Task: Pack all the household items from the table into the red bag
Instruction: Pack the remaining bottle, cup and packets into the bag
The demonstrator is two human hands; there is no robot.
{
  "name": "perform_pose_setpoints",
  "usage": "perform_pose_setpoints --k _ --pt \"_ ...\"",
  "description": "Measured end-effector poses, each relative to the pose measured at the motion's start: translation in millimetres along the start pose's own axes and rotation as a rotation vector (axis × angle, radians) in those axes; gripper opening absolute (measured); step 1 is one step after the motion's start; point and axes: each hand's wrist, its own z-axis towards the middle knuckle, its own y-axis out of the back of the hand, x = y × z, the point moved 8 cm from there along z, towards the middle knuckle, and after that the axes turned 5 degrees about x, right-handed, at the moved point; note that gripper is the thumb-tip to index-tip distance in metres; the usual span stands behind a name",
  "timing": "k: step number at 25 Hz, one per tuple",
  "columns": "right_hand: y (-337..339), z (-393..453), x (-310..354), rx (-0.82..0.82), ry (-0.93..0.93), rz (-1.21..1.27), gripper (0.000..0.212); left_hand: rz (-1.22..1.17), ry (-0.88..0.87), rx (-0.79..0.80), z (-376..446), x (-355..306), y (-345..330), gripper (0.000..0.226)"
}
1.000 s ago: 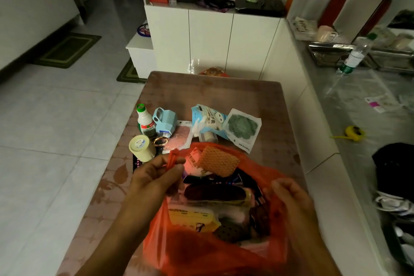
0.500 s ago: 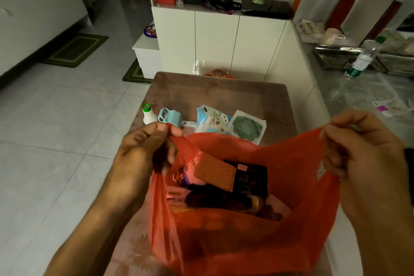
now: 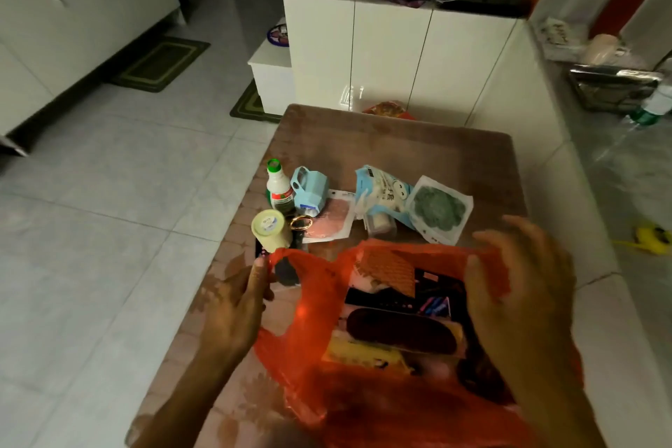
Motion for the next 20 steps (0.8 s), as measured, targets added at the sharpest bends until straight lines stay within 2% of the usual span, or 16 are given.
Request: perform_pose_setpoints --k 3,6,8,9,12,15,18,20 --pt "-48.9 -20.3 57.6 0.083 0.231 0.206 0.017 0.017 -0.059 -0.087 43.1 15.3 4.7 0.051" --pt "-91.3 -34.7 71.2 0.262 0.225 0.368 0.016 -0.068 -0.013 -0.074 107.9 40.9 -4.4 0.044" --pt "-114.4 -44.8 63.7 0.336 0.184 0.312 0.012 0.113 0.060 -0.023 155.2 63.7 -21.9 0.034" --pt "-123.5 -49.6 57.3 0.359 0.160 0.279 0.011 0.236 0.099 0.046 174.6 74.5 -35.2 0.037" --pt "-138.4 -62.1 36.1 0.349 0.101 0.244 0.017 0.508 0.088 0.324 209.5 100.9 -77.0 0.081" --pt "-144.1 -71.1 20.1 0.315 0.001 0.238 0.021 0.551 -0.020 0.404 225.4 110.3 -90.8 0.088" --pt "-145.7 -76.5 14.0 0.347 -0.066 0.240 0.020 0.441 0.072 0.346 230.4 107.9 -76.1 0.082" --pt "-142.9 -80.6 16.5 0.375 -0.062 0.244 0.024 0.313 0.044 0.164 215.0 93.5 -45.3 0.073"
